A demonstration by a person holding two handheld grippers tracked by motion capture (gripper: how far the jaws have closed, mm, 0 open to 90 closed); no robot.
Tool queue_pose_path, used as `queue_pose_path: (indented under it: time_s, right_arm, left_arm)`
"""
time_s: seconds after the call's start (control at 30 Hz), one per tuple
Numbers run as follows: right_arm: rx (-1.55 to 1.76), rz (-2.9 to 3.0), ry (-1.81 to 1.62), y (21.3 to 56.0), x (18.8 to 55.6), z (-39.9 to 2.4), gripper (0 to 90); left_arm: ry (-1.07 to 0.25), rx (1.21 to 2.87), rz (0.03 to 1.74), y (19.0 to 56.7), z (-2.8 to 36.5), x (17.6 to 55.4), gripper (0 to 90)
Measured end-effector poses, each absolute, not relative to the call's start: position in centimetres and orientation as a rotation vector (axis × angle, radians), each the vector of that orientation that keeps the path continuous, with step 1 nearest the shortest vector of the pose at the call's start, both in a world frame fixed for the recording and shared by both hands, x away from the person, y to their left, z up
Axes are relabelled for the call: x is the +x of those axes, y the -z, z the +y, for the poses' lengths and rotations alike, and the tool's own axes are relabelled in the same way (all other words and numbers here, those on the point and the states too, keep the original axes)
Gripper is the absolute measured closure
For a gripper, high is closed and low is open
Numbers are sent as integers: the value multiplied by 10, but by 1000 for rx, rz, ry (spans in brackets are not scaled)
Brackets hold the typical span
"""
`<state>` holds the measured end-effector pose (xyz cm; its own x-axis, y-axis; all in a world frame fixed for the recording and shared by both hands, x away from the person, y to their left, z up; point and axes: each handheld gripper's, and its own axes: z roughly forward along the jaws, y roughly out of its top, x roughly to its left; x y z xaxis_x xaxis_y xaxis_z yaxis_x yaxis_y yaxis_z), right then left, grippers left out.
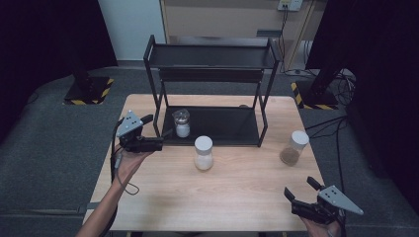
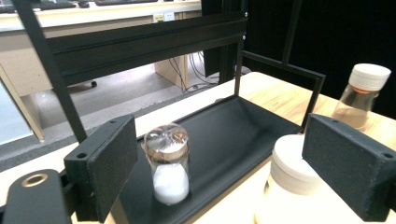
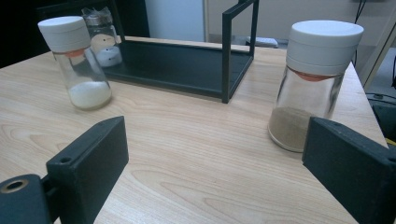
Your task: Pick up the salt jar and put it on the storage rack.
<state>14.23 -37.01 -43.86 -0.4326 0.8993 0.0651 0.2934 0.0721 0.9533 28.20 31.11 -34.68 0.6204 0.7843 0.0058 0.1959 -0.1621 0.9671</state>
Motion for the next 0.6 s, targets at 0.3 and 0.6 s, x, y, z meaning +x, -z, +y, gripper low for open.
queue_pose_path:
  time_s: [0.3,0.6]
  right_arm:
    - [1186,1790,-1371,438,143,-370,70]
    - [1187,1792,-1362,439,143,-369,70]
  left_arm:
    - [-620,1671,799,360,334,255,95]
    - [-611,1673,797,372,350,231,97]
